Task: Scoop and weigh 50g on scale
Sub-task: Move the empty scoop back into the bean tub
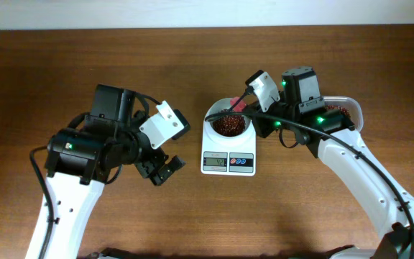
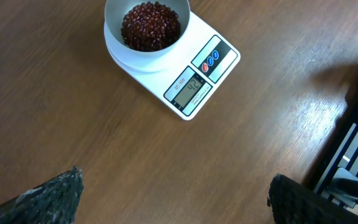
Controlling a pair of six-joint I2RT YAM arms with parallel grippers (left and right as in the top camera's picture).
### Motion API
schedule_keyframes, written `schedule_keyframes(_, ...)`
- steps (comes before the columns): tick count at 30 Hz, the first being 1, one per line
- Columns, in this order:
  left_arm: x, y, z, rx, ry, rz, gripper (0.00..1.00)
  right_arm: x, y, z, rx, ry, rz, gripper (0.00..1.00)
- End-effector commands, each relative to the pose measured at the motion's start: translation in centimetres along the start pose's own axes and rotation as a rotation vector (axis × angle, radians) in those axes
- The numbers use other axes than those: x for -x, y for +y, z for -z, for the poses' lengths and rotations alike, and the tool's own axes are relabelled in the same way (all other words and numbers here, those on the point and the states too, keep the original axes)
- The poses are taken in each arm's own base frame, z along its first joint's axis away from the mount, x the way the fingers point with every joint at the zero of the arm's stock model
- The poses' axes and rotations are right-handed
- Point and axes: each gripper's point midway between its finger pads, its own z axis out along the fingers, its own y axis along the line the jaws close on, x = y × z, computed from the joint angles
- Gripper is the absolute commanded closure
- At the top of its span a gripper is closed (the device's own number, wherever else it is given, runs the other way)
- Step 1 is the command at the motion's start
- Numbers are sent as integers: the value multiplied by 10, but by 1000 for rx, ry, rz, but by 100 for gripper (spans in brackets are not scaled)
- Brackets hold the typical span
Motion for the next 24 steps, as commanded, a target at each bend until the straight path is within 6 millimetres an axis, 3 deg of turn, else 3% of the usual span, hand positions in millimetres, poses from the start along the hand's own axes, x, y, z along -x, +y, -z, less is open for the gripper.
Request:
schedule_keyframes(1,0,0,1,-4,-8,-11,1,10,-22,12,-131,-21,-44,96)
schedule_keyframes(3,0,0,1,-4,-8,-11,1,17,-33,27,-178,-54,-71,96)
schedule_keyframes(5,0,0,1,-4,-8,-11,1,27,-45,56,-228,-115,-81,96)
schedule_keyframes(7,0,0,1,-4,-8,-11,1,27,-72,91,-341,-154,-117,96)
schedule_keyframes(9,0,0,1,-4,-8,-11,1,-1,-111,123,-485,-105,-215,96)
schedule_keyframes(12,0,0,1,-4,-8,-11,1,-42,-136,138,-533,-11,-339,96)
schedule_keyframes(15,0,0,1,-4,-8,-11,1,-83,-153,128,-527,110,-447,96)
schedule_keyframes(20,0,0,1,-4,-8,-11,1,-143,-165,73,-439,318,-552,96)
schedule_keyframes(24,0,0,1,-4,-8,-11,1,-160,-155,43,-307,357,-609,96)
